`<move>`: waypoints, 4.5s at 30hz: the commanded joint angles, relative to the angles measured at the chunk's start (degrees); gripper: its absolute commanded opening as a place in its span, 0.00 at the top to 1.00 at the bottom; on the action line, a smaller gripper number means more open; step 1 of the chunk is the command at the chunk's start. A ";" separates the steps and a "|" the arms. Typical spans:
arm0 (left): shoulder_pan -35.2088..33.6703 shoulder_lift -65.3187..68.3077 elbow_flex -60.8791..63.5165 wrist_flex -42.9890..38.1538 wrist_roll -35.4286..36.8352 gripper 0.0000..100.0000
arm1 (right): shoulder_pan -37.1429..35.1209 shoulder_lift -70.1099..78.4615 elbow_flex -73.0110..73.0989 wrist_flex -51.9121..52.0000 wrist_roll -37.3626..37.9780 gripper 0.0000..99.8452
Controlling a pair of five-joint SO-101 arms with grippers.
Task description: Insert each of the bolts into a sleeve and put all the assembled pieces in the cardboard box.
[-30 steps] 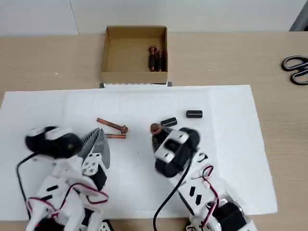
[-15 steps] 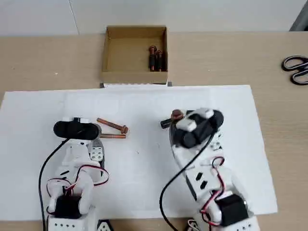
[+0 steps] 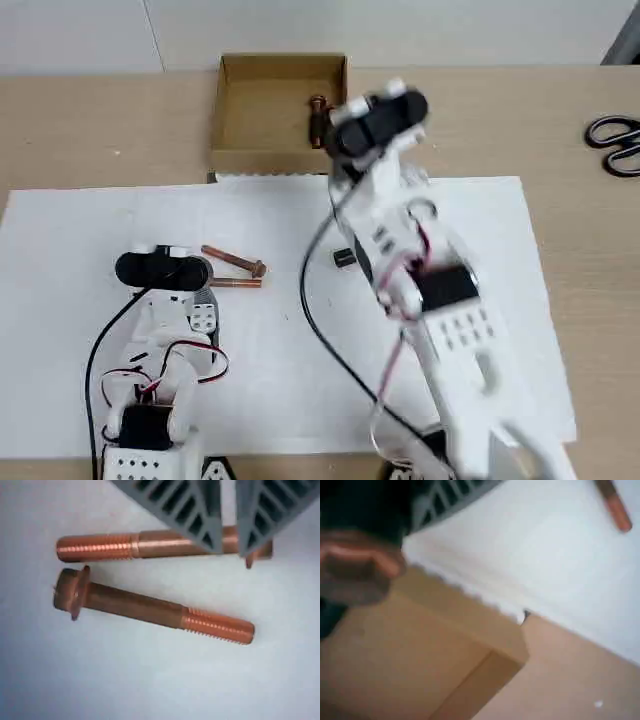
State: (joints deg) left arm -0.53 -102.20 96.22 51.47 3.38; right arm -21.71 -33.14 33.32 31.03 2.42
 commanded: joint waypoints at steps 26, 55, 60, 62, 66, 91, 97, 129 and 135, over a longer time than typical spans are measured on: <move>-0.44 -0.44 -0.22 -1.49 0.09 0.99 | -0.13 79.25 -77.71 -10.51 9.58 0.99; -0.53 -0.44 -0.22 -1.49 0.09 0.99 | -1.27 63.60 -77.98 27.12 9.41 0.82; -0.53 -0.44 -0.22 -1.49 0.09 0.99 | -1.27 59.47 -77.98 36.62 9.41 0.82; -0.53 -0.44 -0.22 -1.49 0.09 0.99 | -1.27 57.98 -77.98 41.27 9.41 0.82; -0.53 -0.44 -0.22 -1.49 0.09 0.99 | -1.27 54.02 -77.98 52.35 9.41 0.82; -3.52 -0.44 -0.22 -1.49 0.09 0.99 | 2.51 33.71 -46.51 64.13 5.19 0.82; -3.52 -0.44 -0.13 -1.49 0.09 0.99 | 5.58 33.98 -45.45 61.93 22.68 0.82; -3.78 -0.44 -0.13 -1.41 0.09 0.99 | 14.81 55.52 -45.36 50.95 60.31 0.82; -3.78 -0.44 -0.13 -1.41 0.09 0.99 | 15.78 58.95 -45.36 45.58 60.57 0.82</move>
State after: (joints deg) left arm -3.96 -102.20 96.31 51.47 3.56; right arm -6.68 25.41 -11.52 78.77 62.37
